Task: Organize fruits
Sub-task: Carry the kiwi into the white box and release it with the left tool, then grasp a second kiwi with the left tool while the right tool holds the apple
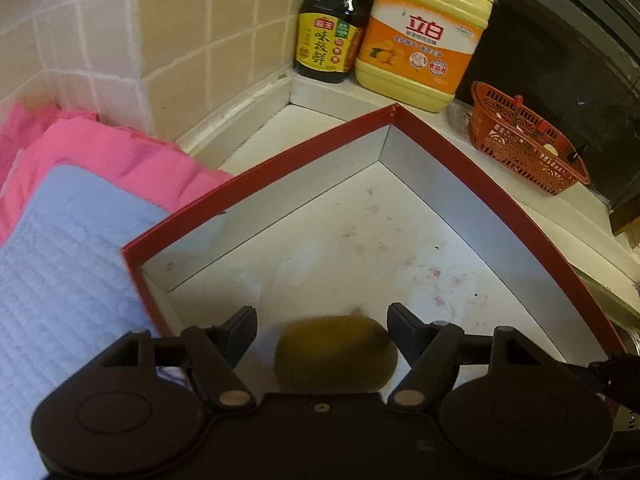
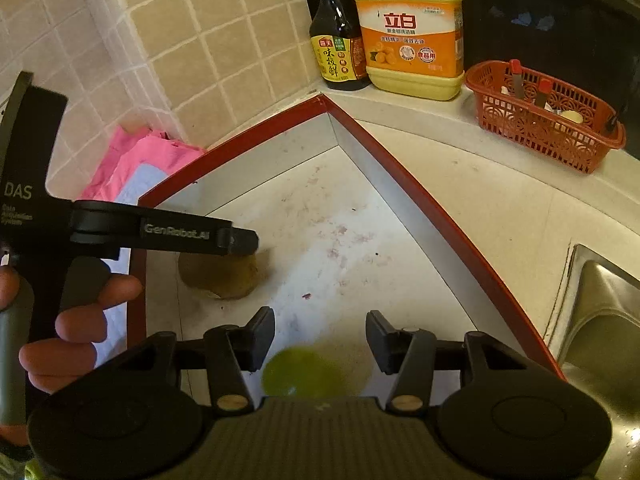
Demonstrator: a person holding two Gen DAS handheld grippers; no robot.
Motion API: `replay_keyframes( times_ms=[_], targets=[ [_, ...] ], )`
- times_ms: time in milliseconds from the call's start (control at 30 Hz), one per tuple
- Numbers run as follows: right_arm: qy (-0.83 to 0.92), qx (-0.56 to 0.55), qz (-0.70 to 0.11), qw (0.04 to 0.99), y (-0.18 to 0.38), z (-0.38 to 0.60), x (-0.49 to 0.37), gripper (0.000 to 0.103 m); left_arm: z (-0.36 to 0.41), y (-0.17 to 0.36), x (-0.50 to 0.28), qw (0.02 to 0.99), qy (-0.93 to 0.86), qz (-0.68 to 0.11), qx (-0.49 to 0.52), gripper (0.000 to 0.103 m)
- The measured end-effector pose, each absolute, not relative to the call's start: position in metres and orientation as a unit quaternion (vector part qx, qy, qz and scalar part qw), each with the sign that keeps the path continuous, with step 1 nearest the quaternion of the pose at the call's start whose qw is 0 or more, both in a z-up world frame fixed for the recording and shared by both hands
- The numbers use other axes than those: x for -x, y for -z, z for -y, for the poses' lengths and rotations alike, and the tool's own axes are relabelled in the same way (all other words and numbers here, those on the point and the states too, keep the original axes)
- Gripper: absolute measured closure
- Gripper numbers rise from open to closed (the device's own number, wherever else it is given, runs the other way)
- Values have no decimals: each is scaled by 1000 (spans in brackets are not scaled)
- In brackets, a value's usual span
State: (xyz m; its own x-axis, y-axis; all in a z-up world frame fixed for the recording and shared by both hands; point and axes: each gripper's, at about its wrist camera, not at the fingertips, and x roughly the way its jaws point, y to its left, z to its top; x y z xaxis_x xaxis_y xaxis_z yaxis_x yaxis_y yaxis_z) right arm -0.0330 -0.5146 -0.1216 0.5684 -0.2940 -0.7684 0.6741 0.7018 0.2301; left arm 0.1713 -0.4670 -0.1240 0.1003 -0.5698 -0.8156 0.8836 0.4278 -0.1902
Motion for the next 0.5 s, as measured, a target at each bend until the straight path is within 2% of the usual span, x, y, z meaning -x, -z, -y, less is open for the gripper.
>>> replay_keyframes(
  times_ms=[233,500],
  targets=[
    [276,-261,-349,857,107,497,46,50,435,101,-164,733,508,-427,-149,18],
    [245,-221,-335,883,78,460,37,49,345,57,-154,778,487,-382,-108,18]
  ],
)
